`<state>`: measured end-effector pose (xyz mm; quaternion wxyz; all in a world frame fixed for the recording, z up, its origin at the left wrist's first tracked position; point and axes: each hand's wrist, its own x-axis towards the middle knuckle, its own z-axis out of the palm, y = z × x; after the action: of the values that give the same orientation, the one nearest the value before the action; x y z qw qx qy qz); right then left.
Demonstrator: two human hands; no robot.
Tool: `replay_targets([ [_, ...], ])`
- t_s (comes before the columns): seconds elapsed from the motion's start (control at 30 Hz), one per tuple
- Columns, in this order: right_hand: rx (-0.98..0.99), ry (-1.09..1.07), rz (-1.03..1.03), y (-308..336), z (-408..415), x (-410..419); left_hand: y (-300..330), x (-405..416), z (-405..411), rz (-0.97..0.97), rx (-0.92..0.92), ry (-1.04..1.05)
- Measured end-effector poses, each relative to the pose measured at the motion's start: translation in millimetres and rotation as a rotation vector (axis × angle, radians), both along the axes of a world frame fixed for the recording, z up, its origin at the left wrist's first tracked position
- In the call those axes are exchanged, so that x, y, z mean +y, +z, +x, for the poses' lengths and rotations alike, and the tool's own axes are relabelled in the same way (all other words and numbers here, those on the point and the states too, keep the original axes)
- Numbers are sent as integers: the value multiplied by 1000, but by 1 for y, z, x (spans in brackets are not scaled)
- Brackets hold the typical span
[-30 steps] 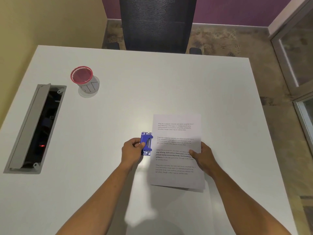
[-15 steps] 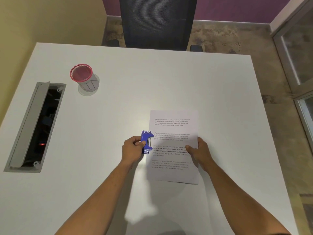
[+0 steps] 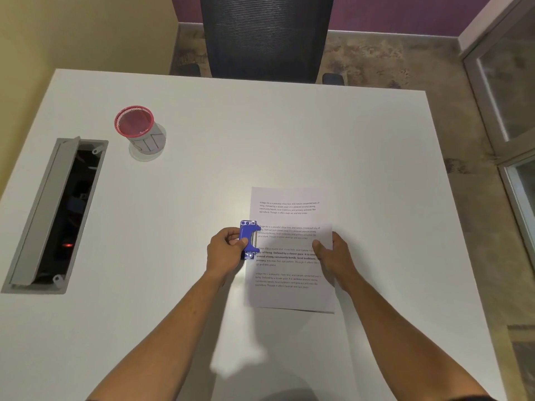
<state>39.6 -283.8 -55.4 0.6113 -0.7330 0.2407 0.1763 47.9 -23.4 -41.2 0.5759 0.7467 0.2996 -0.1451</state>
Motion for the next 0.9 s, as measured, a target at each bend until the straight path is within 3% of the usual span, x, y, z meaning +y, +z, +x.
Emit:
replay_targets([
  [0.2, 27, 14, -192, -1, 3, 5, -2, -3, 2, 103, -23, -52],
  [0.67, 71, -39, -196, -4, 2, 10, -14, -13, 35, 636, -43, -300],
  [0.9, 72, 6, -279, -5, 4, 12, -24, -14, 39, 740, -73, -402],
])
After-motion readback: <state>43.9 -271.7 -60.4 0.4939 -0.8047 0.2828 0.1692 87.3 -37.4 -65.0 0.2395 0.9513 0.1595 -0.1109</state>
